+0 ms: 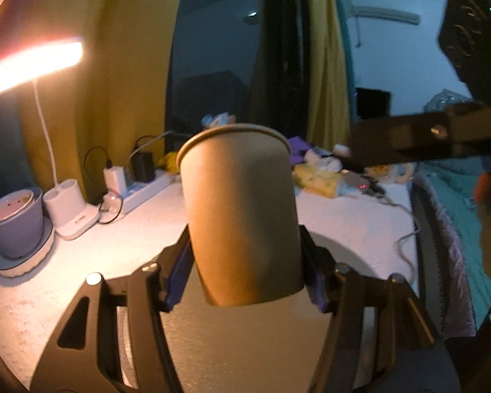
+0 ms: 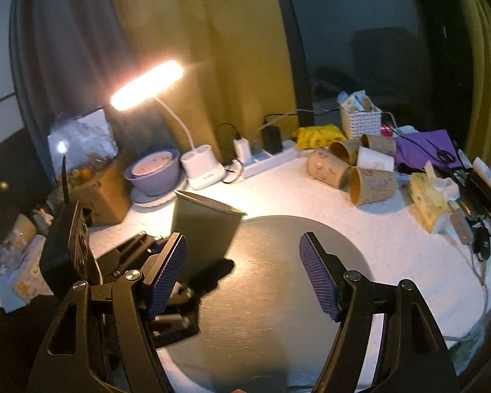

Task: Flip cup upright
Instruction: 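Hold the cup in the left gripper while the right gripper closes around its body, then open the left gripper and pull away while the right gripper holds the cup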

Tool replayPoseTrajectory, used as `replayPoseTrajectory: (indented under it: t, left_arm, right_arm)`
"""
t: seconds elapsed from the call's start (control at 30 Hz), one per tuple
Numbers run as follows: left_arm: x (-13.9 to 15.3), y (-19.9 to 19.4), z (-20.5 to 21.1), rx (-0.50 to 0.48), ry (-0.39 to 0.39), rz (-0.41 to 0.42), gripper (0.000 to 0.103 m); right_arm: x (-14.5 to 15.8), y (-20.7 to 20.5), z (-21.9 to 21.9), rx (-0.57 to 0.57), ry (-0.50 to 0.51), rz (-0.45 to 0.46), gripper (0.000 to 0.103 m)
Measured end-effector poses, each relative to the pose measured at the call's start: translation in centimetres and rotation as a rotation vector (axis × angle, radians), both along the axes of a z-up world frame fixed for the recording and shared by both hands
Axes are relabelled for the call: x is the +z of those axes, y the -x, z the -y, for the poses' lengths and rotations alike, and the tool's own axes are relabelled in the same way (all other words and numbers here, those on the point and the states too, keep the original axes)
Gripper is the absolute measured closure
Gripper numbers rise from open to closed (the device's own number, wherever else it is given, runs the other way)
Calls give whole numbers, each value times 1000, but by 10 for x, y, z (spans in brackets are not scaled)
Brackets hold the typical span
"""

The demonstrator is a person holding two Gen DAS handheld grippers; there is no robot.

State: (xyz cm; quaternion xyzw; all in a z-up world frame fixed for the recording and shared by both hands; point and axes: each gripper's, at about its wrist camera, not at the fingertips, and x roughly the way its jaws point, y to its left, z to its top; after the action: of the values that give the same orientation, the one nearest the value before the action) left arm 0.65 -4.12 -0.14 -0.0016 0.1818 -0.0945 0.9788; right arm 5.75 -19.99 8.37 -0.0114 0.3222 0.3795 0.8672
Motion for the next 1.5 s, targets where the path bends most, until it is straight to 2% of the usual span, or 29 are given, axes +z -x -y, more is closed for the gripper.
replayPoseTrajectory:
  t: [0.17,0.27,0.6,0.77,0.8,0.9,1.0,1.1,1.13,1.2,1.3,1.5]
  left_arm:
    - [4,17,12,-56,-7,72,43]
    - [6,24,19,-67,-32,111,43]
    - [3,28,28,-101,-44,129,43]
    - [0,36,43,-142,-91,152,43]
    - [0,38,46,-148,-101,155,43]
    - [-1,39,50,-155,-120,160,43]
    - [-2,37,50,-151,-121,148,42]
    - [-3,33,50,-144,-125,116,41]
    - [-4,31,50,-141,-123,103,33]
    - [-5,27,47,-141,-107,82,26]
    - [-7,23,42,-131,-94,63,25]
    - [-15,6,28,-81,-42,-32,25]
  right_arm:
    - [-1,4,-7,38,-11,-20,28]
    - [-6,2,-9,59,-23,-43,24]
    - [-19,-9,-8,101,-87,-125,23]
    - [-19,-11,-4,141,-145,-154,23]
    - [-19,-11,-4,147,-147,-151,24]
    - [-18,-10,-5,148,-140,-148,34]
    - [-19,-11,-5,149,-134,-144,36]
    - [-19,-9,-8,134,-104,-112,36]
    - [-20,-9,-8,127,-95,-101,36]
    - [-19,-11,-9,105,-78,-73,36]
    - [-18,-13,-10,55,-45,-7,36]
    - [-21,-25,-13,-48,54,141,36]
